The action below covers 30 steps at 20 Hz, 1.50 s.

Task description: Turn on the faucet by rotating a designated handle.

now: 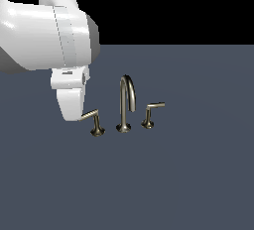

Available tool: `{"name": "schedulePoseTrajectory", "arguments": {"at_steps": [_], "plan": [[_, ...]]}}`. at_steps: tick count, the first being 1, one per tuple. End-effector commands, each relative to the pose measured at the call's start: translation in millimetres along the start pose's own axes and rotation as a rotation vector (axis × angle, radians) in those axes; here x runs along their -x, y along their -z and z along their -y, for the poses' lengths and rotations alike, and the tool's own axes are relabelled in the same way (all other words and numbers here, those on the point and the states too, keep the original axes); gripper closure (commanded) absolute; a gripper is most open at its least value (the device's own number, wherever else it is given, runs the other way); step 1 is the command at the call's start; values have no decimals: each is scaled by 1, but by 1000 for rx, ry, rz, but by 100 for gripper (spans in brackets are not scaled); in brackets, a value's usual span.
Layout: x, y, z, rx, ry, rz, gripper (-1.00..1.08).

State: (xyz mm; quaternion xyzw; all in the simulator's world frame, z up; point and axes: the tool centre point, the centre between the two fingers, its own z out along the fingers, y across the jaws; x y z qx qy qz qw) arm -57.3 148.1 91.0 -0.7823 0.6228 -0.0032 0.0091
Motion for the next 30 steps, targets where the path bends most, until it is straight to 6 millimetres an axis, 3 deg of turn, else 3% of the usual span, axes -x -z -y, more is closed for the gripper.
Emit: {"name": "schedulePoseTrajectory", "arguments": {"at_steps": [1, 6, 8, 20, 21, 22, 30], "plan": [[-3, 0, -15, 14, 0, -6, 108], [-4, 1, -32, 18, 3, -6, 108], [2, 0, -26, 10, 13, 0, 108], [-42, 1, -55, 18, 4, -6, 108], [-42, 1, -55, 18, 4, -6, 108], [-22, 1, -51, 14, 35, 1, 108], [-74, 1, -43, 18, 10, -5, 108]]}}
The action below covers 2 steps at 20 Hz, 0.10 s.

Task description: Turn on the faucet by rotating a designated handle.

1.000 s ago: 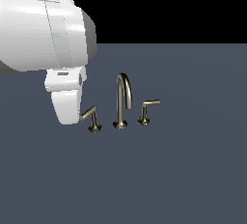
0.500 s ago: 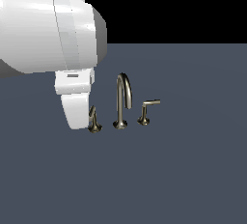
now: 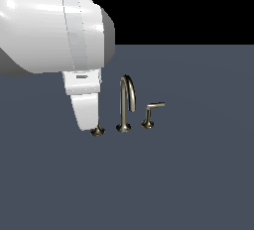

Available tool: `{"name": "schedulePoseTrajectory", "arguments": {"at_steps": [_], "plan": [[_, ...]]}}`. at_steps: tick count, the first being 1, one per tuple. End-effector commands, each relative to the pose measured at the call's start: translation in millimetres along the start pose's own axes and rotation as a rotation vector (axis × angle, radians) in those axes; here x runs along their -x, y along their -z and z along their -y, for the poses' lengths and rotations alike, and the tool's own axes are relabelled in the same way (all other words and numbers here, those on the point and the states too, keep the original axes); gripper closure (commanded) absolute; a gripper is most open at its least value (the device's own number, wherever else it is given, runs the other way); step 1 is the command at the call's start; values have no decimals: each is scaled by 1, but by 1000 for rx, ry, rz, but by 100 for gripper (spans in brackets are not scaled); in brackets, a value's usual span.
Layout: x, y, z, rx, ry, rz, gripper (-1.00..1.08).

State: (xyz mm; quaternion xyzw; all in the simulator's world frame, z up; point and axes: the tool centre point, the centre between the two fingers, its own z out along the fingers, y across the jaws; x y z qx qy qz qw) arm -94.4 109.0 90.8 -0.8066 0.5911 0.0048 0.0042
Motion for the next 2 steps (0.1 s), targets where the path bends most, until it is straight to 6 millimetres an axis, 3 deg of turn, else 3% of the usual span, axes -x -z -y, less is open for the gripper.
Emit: {"name": "schedulePoseTrajectory", "arguments": {"at_steps": [1, 2], "plan": [[-51, 1, -1, 0, -74, -12, 108], [-51, 1, -1, 0, -74, -12, 108]]}}
